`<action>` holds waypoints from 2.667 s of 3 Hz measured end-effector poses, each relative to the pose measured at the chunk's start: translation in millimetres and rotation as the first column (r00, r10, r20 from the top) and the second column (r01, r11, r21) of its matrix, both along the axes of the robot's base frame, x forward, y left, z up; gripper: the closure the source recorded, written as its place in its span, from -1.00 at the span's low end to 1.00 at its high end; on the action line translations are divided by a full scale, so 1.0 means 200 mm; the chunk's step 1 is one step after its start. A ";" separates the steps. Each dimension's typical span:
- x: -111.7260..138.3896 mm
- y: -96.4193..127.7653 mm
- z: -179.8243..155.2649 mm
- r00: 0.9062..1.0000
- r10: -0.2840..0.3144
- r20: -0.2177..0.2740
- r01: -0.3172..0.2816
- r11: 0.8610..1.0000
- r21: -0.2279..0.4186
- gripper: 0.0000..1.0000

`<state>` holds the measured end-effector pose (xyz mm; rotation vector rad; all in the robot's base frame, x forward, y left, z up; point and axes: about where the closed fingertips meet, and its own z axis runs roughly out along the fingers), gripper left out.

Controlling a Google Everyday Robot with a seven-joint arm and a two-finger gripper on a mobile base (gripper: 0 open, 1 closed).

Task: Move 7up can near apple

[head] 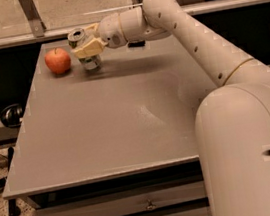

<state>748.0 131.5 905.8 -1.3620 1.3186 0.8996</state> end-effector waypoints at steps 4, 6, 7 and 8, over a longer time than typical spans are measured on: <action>-0.04 -0.07 -0.17 0.998 0.005 -0.061 -0.006 1.000 -0.012 -1.00; -0.08 -0.47 -0.13 0.992 -0.117 -0.053 0.120 0.992 0.044 -1.00; -0.11 -0.82 -0.02 0.975 -0.221 0.002 0.221 0.973 0.070 -1.00; -0.12 -0.92 0.00 0.968 -0.250 0.013 0.249 0.966 0.074 -1.00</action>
Offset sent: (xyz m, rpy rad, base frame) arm 0.0038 -0.0323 -0.0214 -0.0113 0.0261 -0.0418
